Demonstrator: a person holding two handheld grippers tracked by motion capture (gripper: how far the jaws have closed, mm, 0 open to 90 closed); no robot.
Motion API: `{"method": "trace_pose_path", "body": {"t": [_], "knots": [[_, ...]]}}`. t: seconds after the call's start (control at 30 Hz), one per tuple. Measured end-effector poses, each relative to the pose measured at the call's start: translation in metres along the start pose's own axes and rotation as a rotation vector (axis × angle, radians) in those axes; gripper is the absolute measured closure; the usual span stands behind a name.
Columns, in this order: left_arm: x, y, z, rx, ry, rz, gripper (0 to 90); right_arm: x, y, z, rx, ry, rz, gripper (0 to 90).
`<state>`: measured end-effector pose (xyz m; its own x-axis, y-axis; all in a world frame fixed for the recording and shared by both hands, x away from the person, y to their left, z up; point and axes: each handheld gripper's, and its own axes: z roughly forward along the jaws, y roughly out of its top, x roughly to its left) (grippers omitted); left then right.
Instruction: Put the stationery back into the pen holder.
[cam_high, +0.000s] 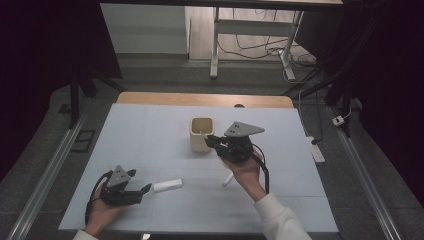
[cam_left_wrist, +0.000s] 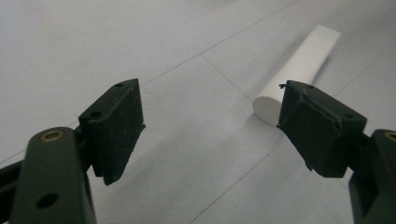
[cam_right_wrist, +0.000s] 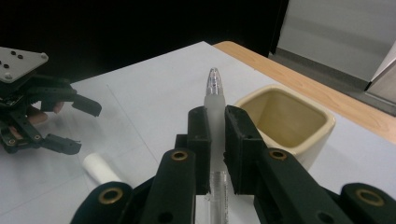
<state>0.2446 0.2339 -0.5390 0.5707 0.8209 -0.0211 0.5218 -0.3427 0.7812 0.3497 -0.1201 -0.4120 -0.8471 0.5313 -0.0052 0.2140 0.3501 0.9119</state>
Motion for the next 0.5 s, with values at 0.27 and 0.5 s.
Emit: {"method": "trace_pose_path", "body": {"t": [0.27,0.5], "knots": [[0.000,0.000,0.001,0.003,0.002,-0.001,22.0,0.001,0.011,0.002,-0.030,0.008,0.003,80.3],[-0.001,0.000,0.001,0.001,0.003,0.001,22.0,-0.005,0.019,0.001,-0.065,-0.007,0.014,80.3]]}}
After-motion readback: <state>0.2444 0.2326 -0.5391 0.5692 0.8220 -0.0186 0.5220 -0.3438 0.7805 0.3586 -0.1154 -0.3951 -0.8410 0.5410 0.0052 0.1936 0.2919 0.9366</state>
